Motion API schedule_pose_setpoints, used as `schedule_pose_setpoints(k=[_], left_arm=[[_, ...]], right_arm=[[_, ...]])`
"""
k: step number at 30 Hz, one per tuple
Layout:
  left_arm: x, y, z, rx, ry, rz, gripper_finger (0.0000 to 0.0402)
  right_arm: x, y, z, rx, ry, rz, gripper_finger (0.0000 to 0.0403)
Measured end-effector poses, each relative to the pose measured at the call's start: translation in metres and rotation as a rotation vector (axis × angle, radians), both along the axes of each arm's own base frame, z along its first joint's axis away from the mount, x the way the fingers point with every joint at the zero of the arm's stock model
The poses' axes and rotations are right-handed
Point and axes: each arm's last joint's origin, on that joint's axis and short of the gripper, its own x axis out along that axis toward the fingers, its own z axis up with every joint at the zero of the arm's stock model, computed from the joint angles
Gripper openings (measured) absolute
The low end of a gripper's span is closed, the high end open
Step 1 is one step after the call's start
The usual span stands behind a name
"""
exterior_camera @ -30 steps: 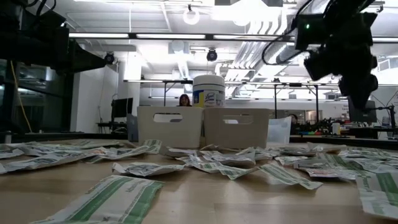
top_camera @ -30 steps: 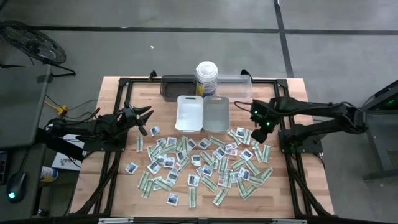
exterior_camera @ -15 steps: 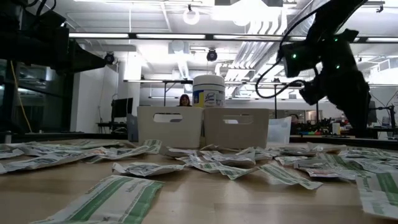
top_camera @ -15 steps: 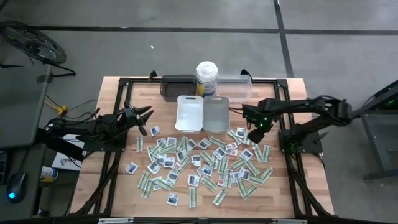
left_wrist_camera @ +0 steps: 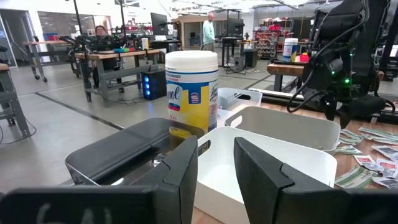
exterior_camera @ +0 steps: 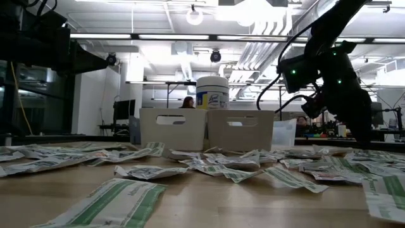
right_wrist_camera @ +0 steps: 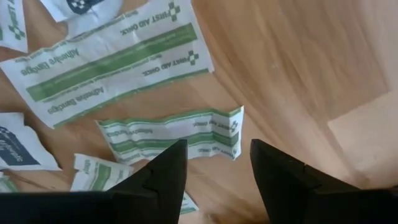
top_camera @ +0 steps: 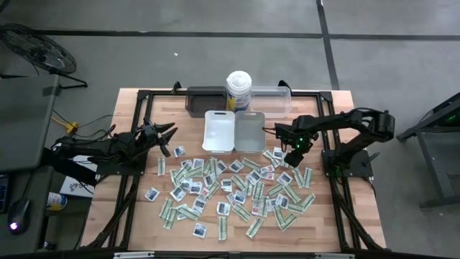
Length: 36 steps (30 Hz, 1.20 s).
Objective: Pick & Place First Aid Supplies
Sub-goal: Put the band aid into the transparent bin
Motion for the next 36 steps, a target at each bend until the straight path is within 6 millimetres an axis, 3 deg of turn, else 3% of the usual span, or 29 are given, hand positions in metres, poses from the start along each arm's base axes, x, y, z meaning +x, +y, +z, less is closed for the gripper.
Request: schedule_pose_setpoints(k=[13, 22, 25, 36], left_arm=[[0.0, 0.0, 0.0, 0.0, 0.0, 0.0, 0.0101], [0.0, 0.0, 0.0, 0.0, 0.0, 0.0, 0.0101], [0.0, 0.0, 0.0, 0.0, 0.0, 0.0, 0.0101], [0.0, 0.0, 0.0, 0.0, 0.0, 0.0, 0.0101]], right_arm=[[-0.007, 0.003, -0.014, 0.02, -0.017, -0.016, 0.0116], [-0.008, 0.004, -0.014, 0.039, -0.011, -0.029, 0.0033], [-0.008, 0.004, -0.011, 0.046, -0.023, -0.032, 0.0006], [-0.018, 0.009, 0.019, 0.035, -0.133, -0.116, 0.0004]])
